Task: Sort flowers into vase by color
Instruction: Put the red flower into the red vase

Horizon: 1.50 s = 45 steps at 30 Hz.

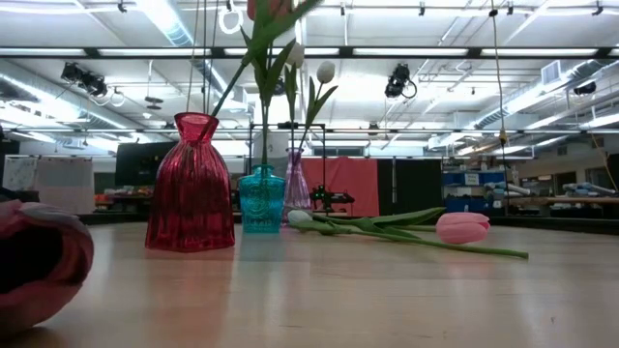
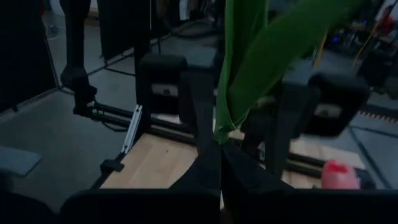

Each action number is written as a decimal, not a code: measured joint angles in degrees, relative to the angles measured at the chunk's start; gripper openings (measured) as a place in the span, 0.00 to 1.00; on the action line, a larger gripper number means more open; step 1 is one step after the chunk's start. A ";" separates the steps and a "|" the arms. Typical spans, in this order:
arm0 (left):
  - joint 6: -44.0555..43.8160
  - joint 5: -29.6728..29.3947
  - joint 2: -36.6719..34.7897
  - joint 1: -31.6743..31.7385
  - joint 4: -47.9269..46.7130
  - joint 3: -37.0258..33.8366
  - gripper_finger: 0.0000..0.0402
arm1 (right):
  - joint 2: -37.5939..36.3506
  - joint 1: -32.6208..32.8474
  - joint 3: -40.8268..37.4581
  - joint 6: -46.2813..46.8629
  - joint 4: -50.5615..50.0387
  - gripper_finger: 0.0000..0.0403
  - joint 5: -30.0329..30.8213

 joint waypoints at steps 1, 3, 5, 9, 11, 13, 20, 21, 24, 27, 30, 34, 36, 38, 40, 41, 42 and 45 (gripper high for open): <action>-0.18 0.02 0.08 0.24 0.14 0.00 0.52 | -0.02 0.00 0.01 -0.24 0.26 0.01 0.02; -0.23 0.00 0.11 0.62 -0.03 0.00 0.51 | -0.02 -0.02 0.01 -0.52 1.19 0.01 0.06; -0.24 0.05 0.11 0.89 0.42 0.00 0.48 | 0.00 0.00 0.01 -0.60 1.93 0.01 0.07; -0.24 0.23 0.11 1.01 1.47 0.00 0.35 | -0.02 -0.07 0.01 -1.53 2.24 0.01 1.12; -0.24 0.24 0.11 1.01 1.79 0.00 0.27 | -0.02 -0.07 0.01 -2.09 2.30 0.01 2.24; -0.07 0.77 0.11 1.01 2.08 0.00 0.19 | -0.02 -0.07 0.01 -2.09 2.28 0.01 2.65; 2.64 4.94 0.11 1.02 3.48 0.00 0.03 | -0.09 -0.04 0.03 -0.41 1.96 0.08 2.69; 2.71 5.19 0.11 1.01 3.90 0.00 0.03 | -0.08 -0.04 0.02 -0.12 1.50 0.10 2.62; 4.13 7.28 0.09 0.91 4.71 0.00 0.03 | -0.04 -0.04 0.01 0.01 0.48 0.15 2.63; 5.28 8.43 0.07 0.46 4.83 -0.44 0.03 | -0.94 0.19 -0.01 0.35 -1.32 0.18 2.68; 6.05 8.46 -0.93 -1.16 6.54 -2.88 0.03 | -3.13 0.60 -0.01 2.25 -4.26 0.19 2.79; 6.42 6.95 -4.26 -3.36 10.70 -8.82 0.03 | -6.29 1.87 -0.01 3.97 -10.36 0.19 5.90; 5.58 6.81 -6.72 -4.24 13.99 -12.07 0.03 | -7.60 2.92 -0.52 4.49 -12.03 0.19 8.99; 4.59 6.74 -9.43 -5.53 17.02 -15.70 0.03 | -9.31 4.11 -1.90 4.64 -11.81 0.19 11.86; 3.19 7.09 -11.75 -6.58 18.60 -18.82 0.03 | -10.97 5.06 -3.66 4.64 -11.32 0.19 14.64; 2.09 7.22 -12.79 -6.95 18.59 -20.40 0.03 | -11.68 5.38 -4.57 4.64 -11.34 0.19 15.93; 0.92 7.17 -13.66 -7.27 18.89 -21.98 0.03 | -12.31 5.60 -5.45 4.66 -11.34 0.19 17.16; -1.52 6.33 -15.58 -7.83 22.09 -27.23 0.03 | -13.85 5.80 -8.54 5.64 -9.76 0.19 19.41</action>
